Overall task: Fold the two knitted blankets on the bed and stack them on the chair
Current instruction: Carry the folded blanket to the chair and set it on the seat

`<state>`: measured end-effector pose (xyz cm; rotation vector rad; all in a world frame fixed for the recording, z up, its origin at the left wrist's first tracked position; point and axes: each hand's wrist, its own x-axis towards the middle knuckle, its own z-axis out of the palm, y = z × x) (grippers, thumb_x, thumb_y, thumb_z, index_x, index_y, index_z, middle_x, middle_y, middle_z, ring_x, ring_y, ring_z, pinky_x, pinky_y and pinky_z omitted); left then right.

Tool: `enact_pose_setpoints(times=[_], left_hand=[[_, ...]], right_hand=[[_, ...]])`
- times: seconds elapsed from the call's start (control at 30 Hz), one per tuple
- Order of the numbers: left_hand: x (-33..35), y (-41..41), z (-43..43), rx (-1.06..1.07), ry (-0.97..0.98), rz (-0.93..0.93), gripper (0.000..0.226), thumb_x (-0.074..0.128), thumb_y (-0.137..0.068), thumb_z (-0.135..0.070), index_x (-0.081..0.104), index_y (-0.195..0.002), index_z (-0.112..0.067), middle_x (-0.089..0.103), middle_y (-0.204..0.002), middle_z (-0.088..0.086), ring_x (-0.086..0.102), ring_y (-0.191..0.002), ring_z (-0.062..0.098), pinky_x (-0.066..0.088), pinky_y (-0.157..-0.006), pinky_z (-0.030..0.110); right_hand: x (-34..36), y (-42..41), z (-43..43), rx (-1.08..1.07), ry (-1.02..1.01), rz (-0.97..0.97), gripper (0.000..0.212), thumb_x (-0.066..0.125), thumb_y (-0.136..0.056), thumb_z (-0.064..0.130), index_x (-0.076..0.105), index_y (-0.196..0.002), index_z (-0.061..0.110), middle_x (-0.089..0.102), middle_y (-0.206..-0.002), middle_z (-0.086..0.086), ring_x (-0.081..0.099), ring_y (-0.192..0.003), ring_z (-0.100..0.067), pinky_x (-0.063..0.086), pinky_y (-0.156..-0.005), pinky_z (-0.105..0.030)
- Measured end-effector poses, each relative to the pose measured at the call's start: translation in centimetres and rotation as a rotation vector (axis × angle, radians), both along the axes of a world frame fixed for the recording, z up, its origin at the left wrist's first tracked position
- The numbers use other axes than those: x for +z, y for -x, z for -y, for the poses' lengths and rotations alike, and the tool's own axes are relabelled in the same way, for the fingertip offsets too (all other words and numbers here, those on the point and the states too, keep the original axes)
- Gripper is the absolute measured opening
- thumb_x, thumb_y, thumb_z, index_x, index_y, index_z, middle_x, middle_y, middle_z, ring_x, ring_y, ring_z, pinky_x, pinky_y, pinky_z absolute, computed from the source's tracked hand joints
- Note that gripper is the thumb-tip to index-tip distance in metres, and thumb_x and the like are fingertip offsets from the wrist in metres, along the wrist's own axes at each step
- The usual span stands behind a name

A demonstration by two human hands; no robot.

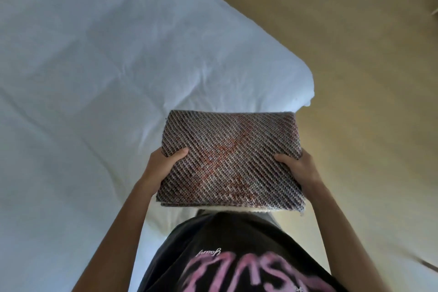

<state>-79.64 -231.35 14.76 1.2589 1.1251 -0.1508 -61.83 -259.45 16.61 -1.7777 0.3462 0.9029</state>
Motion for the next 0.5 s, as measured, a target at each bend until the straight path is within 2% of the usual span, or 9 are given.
enact_pose_setpoints(times=[0.1, 0.2, 0.33, 0.5], left_hand=[[0.3, -2.9, 2.0, -0.148, 0.006, 0.022, 0.053, 0.081, -0.055, -0.052, 0.064, -0.101, -0.033, 0.071, -0.099, -0.009, 0.068, -0.088, 0.013, 0.053, -0.074, 0.030], [0.6, -6.3, 4.7, -0.286, 0.006, 0.041, 0.041, 0.082, -0.061, -0.045, 0.065, -0.096, -0.032, 0.072, -0.097, -0.008, 0.069, -0.089, 0.015, 0.053, -0.073, 0.030], [1.6, -10.4, 9.7, -0.472, -0.003, 0.087, 0.038, 0.082, -0.065, -0.041, 0.067, -0.099, -0.029, 0.073, -0.097, -0.008, 0.070, -0.088, 0.013, 0.054, -0.073, 0.030], [2.6, -13.7, 17.8, -0.694, -0.015, 0.129, 0.036, 0.081, -0.067, -0.038, 0.068, -0.099, -0.027, 0.074, -0.095, -0.011, 0.070, -0.086, 0.010, 0.055, -0.071, 0.028]], right_hand=[[0.6, 1.4, 4.3, -0.159, -0.014, 0.021, 0.036, 0.073, -0.076, 0.007, 0.057, -0.108, 0.002, 0.069, -0.092, -0.014, 0.071, -0.070, -0.021, 0.055, -0.053, -0.026], [1.1, 2.9, 8.7, -0.300, -0.008, 0.056, 0.036, 0.072, -0.076, 0.008, 0.057, -0.108, 0.003, 0.070, -0.090, -0.012, 0.071, -0.068, -0.020, 0.055, -0.053, -0.027], [1.6, 5.1, 15.0, -0.498, 0.006, 0.083, 0.041, 0.073, -0.075, 0.009, 0.056, -0.112, 0.003, 0.069, -0.093, -0.012, 0.071, -0.068, -0.017, 0.054, -0.051, -0.024], [2.1, 9.2, 22.8, -0.706, 0.026, 0.115, 0.037, 0.073, -0.075, 0.011, 0.059, -0.110, 0.007, 0.070, -0.091, -0.007, 0.070, -0.069, -0.015, 0.054, -0.051, -0.021]])
